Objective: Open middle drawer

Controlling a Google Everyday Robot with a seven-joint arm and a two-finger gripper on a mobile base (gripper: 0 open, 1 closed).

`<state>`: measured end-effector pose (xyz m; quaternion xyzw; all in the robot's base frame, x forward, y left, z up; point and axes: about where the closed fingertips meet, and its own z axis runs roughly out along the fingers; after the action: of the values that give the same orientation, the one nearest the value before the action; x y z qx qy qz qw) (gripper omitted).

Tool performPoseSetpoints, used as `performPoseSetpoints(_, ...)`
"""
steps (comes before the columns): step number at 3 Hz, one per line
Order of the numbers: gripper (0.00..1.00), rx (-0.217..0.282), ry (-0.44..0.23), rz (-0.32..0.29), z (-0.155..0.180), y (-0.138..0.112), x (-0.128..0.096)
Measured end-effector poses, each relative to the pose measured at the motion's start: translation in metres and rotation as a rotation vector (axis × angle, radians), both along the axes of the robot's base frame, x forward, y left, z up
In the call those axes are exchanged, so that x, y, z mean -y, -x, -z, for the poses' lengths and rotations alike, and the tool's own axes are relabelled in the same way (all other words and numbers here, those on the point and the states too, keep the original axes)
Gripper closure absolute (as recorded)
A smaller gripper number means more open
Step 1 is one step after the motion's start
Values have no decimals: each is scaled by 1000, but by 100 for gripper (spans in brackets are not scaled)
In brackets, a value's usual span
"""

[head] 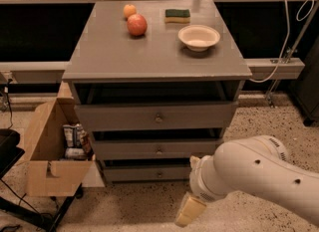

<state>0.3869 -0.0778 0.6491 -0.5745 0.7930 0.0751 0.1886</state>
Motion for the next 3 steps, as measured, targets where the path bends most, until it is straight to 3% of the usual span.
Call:
performPoseSetpoints(2,0,-42,30,3,109,-52,-9)
performPoseSetpoints(3,0,-32,81,-24,156,-102,-14)
